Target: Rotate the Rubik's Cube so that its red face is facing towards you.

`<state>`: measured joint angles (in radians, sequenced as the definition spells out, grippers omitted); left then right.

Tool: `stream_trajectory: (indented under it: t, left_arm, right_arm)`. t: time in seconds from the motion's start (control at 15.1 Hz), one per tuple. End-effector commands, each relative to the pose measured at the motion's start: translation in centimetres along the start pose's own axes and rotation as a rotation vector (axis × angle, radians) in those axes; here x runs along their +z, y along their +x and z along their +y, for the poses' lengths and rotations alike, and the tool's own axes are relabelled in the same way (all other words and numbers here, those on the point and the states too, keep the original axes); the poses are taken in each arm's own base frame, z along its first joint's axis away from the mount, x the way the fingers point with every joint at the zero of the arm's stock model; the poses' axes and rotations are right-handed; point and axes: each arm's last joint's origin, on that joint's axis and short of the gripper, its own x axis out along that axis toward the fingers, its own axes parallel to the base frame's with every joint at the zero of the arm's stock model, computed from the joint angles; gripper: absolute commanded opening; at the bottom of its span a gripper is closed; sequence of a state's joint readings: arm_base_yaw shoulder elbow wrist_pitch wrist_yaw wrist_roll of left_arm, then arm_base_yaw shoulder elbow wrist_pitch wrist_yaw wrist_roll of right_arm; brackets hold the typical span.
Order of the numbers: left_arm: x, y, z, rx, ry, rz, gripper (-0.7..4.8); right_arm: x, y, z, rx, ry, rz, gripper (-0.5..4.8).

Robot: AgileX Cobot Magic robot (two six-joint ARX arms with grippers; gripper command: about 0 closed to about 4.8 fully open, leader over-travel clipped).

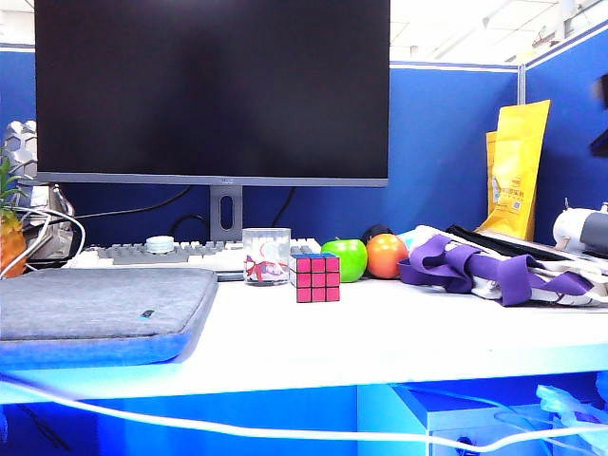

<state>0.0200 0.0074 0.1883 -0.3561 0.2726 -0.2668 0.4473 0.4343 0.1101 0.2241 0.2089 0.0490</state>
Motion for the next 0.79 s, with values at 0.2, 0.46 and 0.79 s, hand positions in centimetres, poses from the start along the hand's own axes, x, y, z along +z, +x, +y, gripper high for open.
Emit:
stream_trajectory:
  t: [0.2, 0.46, 0.79]
  left_arm:
    - [-1.3, 0.8, 0.6, -0.001, -0.002, -0.001, -0.02]
    - [-2.6, 1.1, 1.0, 0.024, -0.024, 0.074, -0.02]
    - [-2.5, 1.1, 1.0, 0.024, -0.024, 0.074, -0.02]
  right_arm:
    - [-0.1, -1.6, -0.8, -0.032, 0.019, -0.060, -0.06]
    - [-0.7, -2.6, -1.9, -0.124, 0.040, -0.166, -0.06]
    - [-0.9, -2.9, -2.1, -0.132, 0.043, -0.193, -0.06]
